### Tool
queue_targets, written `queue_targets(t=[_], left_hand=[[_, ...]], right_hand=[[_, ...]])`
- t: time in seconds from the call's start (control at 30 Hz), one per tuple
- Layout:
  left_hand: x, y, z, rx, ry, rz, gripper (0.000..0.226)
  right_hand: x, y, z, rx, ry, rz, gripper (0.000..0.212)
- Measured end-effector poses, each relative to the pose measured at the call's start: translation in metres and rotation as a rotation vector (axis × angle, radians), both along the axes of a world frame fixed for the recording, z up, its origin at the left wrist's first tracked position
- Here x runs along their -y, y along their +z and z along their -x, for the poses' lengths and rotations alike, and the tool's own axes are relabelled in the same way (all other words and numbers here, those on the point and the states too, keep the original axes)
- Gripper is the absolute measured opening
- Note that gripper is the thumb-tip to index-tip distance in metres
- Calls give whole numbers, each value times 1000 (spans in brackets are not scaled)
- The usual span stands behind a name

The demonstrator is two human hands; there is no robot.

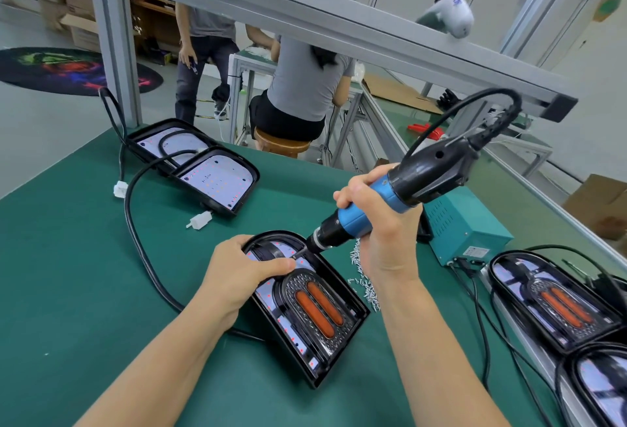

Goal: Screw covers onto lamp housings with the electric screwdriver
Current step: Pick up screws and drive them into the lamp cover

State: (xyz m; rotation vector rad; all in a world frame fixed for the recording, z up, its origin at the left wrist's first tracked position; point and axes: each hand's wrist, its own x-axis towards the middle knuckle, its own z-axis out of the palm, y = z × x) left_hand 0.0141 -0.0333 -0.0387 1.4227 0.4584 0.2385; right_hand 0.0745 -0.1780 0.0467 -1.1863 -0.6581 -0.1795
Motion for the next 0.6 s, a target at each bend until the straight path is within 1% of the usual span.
queue_targets(t=[0.1, 0.27, 0.33, 0.43, 0.5, 0.6], left_hand=[[0, 0, -2, 8, 0, -8, 42], [1, 1, -4, 24, 0, -9, 38], [1, 1, -6, 27, -8, -6, 36], [2, -1, -7, 20, -13, -10, 34], [2, -2, -8, 13, -20, -4, 33], [-1, -5, -8, -10, -44, 7, 31]], right_hand=[[0, 2, -1, 36, 45, 13, 39], [5, 0, -1, 18, 149, 8, 22], [5, -2, 0, 28, 177, 44, 21], [5, -2, 1, 65, 186, 92, 27], [3, -2, -1, 32, 161, 54, 30], [3, -4, -2, -30, 1, -72, 34]])
